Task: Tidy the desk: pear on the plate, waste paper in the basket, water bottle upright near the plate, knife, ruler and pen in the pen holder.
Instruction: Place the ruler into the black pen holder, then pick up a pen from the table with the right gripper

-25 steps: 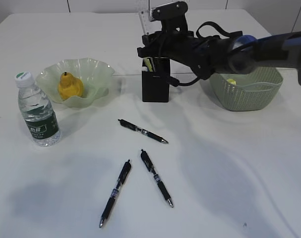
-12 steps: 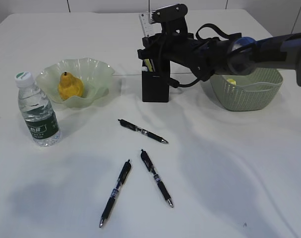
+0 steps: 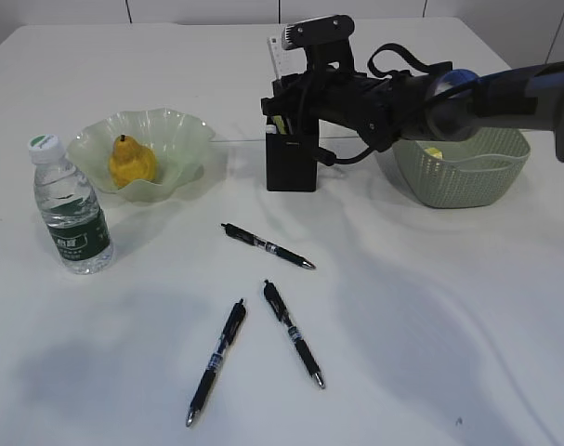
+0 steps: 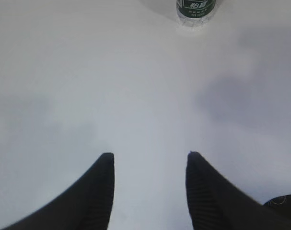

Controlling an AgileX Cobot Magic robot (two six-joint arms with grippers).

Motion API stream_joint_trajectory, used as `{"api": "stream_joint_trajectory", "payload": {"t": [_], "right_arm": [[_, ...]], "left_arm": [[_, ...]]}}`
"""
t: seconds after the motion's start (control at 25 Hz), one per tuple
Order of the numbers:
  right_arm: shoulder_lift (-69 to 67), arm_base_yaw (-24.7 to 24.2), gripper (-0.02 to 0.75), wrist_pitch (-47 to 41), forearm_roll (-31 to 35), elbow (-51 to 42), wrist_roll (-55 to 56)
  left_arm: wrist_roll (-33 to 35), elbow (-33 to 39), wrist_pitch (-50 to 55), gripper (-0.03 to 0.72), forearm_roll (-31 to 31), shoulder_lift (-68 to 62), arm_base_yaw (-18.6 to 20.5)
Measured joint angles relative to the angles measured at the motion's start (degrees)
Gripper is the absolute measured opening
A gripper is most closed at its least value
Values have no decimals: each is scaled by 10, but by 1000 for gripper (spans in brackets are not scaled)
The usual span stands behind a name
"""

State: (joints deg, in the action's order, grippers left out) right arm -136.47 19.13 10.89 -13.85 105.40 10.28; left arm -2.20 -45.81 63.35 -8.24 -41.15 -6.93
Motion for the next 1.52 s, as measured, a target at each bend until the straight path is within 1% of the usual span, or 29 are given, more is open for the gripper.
{"api": "stream_joint_trajectory", "payload": {"t": [0.4, 0.68, 0.92, 1.12, 1.52], "right_arm": [[0, 0, 371, -29, 13, 0, 3], [13, 0, 375, -69, 17, 0, 5], [59, 0, 375, -97, 18, 0, 14], [96, 0, 375, -170, 18, 0, 19], [175, 5, 374, -403, 32, 0, 22]], "left_arm": [[0, 0, 0, 340, 5, 0, 0], [0, 0, 0, 340, 11, 0, 0], [0, 0, 0, 340, 12, 0, 0], [0, 0, 0, 340, 13, 0, 0], [0, 0, 0, 340, 13, 0, 0]]}}
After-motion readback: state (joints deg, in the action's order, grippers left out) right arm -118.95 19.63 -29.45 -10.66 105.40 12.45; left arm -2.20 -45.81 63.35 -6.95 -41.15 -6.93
